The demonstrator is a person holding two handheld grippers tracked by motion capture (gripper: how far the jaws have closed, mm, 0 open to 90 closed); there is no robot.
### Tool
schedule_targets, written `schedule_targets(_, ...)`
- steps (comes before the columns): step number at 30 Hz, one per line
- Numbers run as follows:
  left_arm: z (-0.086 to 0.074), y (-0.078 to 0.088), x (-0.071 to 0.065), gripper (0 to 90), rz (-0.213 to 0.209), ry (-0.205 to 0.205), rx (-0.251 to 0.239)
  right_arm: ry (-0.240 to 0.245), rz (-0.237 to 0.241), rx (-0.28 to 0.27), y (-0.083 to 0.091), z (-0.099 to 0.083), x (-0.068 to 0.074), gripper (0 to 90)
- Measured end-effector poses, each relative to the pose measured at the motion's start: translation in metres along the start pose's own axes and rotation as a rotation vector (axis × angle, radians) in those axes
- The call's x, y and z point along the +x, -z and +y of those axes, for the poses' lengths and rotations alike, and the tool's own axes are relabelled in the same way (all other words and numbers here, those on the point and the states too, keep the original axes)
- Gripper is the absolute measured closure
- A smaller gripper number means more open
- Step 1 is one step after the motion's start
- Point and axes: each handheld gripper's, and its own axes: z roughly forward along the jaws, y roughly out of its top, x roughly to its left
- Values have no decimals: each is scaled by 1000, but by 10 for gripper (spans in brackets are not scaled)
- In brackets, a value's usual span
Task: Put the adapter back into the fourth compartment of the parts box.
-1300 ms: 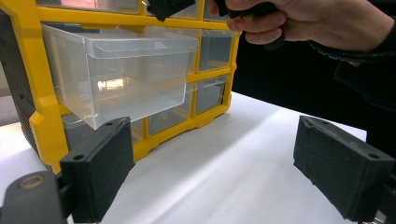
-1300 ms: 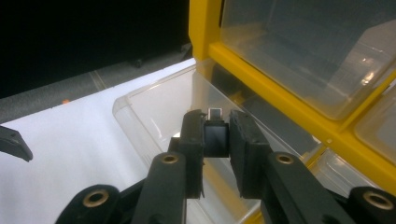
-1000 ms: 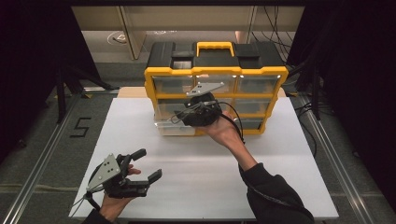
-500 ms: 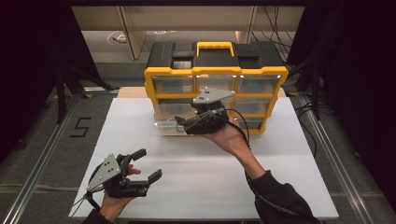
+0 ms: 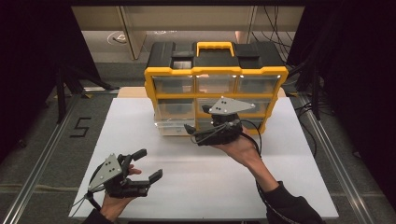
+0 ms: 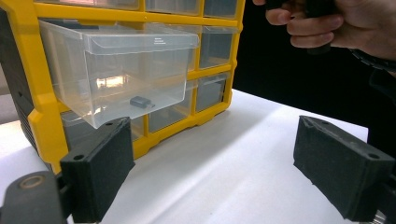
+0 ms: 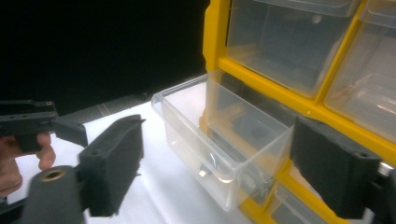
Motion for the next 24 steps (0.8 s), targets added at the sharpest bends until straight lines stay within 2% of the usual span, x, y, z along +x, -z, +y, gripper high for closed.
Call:
schedule_targets(10, 0, -1, 0, 117, -2, -1, 2, -31, -2, -56, 15, -14, 0, 159)
schedule_targets(24, 0, -1, 0, 117, -12, 3, 11, -19, 0, -93, 28, -25, 6, 162)
